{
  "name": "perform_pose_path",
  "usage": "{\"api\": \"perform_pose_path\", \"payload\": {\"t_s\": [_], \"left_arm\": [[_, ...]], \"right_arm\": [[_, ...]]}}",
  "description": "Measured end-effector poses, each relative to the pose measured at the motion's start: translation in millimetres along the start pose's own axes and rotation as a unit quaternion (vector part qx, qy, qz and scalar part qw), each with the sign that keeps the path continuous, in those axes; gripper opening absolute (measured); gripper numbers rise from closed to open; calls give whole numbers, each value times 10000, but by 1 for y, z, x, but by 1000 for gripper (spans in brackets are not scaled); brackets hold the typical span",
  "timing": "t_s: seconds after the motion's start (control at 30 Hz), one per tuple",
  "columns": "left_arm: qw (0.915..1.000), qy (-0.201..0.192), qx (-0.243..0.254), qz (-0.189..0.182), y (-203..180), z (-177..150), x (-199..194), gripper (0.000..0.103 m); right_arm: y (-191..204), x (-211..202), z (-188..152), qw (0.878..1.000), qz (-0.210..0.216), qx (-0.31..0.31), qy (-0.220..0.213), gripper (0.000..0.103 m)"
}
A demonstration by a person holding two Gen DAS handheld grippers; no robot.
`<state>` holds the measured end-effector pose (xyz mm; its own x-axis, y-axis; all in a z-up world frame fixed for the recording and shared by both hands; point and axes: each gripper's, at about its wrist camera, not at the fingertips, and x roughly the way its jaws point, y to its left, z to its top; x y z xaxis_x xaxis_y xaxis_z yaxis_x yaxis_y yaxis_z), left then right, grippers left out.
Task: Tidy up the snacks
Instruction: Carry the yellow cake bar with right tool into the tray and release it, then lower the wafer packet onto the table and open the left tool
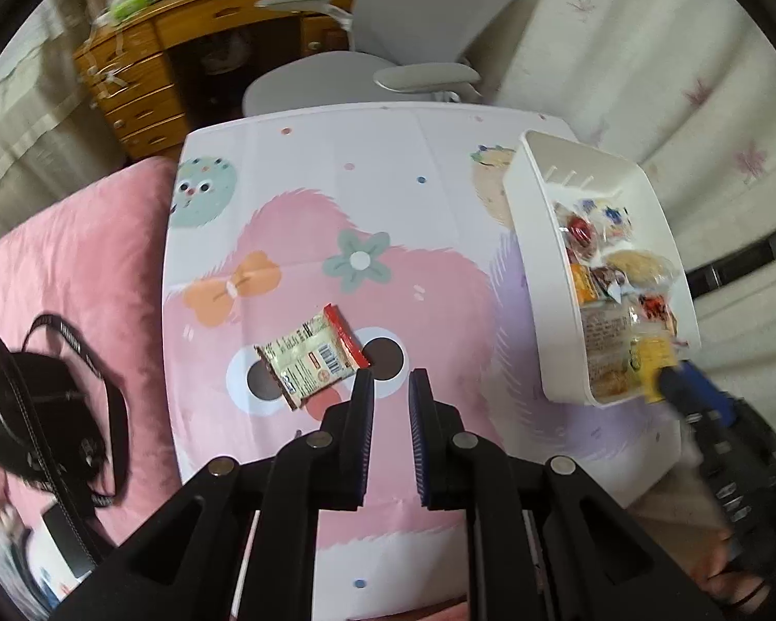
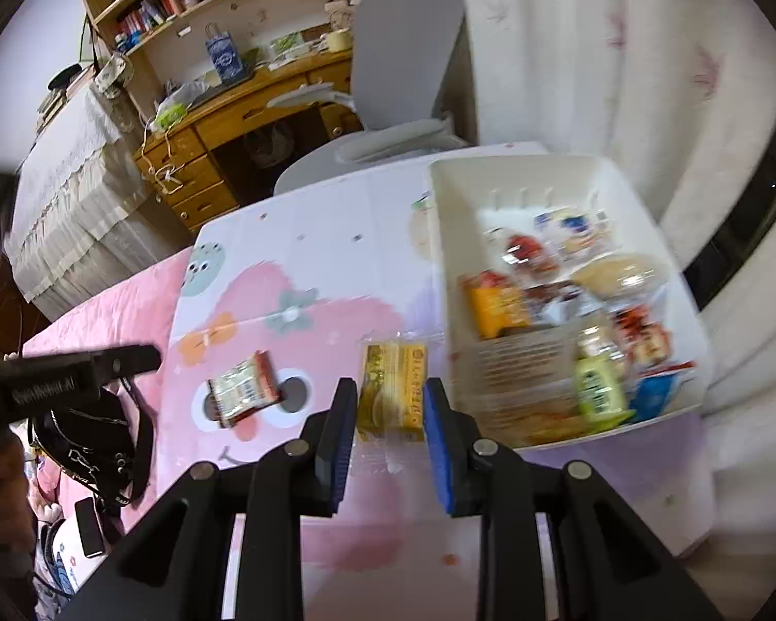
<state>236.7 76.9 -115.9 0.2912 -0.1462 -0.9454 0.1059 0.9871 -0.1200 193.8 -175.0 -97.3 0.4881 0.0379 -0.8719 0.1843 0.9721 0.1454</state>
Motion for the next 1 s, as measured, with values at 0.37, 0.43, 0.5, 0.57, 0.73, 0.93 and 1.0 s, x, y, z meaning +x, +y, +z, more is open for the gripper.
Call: {"api": "perform_pose_path", "payload": {"t_s": [0.37, 0.43, 0.5, 0.57, 0.73, 0.93, 1.0], "left_arm": [[9929, -465, -1070, 223, -4, -46, 6, 25], [9909, -508, -1226, 232, -4, -54, 5, 25], [9880, -509, -1441, 225, -4, -64, 6, 25], [9842, -507, -1679, 231, -3, -73, 6, 25], [9780, -509, -1980, 408, 1, -91, 5, 27], [9731, -320, -2234, 461, 10, -96, 13, 41], [9719, -258, -2290, 481, 14, -95, 19, 49]], "right_arm": [[-97, -17, 15, 9998, 5, -162, -152, 26], [-109, -16, 18, 9997, 11, -182, -147, 26], [-122, -13, 21, 9997, 22, -203, -110, 26], [-130, -10, 24, 9998, 60, -191, -64, 26], [-145, -2, 31, 9995, 176, -256, -12, 26], [-152, 18, 35, 9992, 303, -202, 176, 26], [-152, 24, 36, 9990, 325, -202, 223, 26]]}}
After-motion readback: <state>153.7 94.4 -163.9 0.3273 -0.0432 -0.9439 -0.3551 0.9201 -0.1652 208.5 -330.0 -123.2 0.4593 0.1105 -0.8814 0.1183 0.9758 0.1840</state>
